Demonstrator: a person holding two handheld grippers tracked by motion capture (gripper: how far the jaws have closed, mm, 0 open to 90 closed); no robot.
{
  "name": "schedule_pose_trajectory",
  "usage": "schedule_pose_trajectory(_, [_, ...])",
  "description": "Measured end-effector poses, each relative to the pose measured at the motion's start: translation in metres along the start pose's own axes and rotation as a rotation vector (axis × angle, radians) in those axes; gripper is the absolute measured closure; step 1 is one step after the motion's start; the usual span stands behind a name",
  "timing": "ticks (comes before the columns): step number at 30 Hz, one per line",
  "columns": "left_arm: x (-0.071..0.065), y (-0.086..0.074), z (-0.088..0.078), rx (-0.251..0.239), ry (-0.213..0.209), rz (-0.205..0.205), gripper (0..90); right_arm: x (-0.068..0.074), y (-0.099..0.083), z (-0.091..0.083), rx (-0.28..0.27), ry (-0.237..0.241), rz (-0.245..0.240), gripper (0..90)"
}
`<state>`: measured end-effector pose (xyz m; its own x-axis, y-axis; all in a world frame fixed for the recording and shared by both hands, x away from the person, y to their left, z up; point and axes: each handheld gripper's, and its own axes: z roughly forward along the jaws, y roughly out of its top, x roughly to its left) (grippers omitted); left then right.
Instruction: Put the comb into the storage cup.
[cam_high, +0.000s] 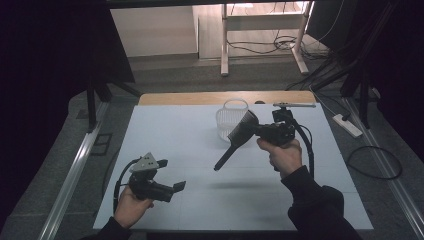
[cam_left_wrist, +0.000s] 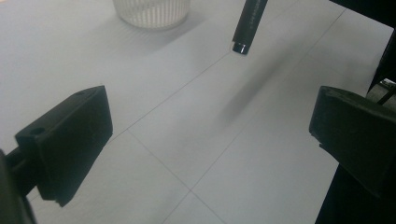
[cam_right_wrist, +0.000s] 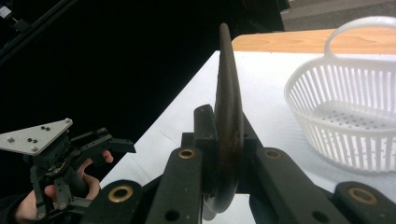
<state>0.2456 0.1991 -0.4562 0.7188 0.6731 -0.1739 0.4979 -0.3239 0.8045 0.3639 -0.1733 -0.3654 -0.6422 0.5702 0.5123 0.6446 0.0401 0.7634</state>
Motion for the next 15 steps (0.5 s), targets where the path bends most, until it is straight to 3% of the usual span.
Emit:
schedule_pose_trajectory(9, [0.006,-0.014,-0.016,-0.024,0.009,-0.053,0.4,-0.003,0.009,-0.004,-0.015,-0.019,-0.013,84.6])
schedule_pose_trajectory(15, [0.009,-0.023,-0.024,-0.020,0.039,-0.072,0.0,-0.005,0.015,-0.006,-0.024,-0.036,-0.020,84.6])
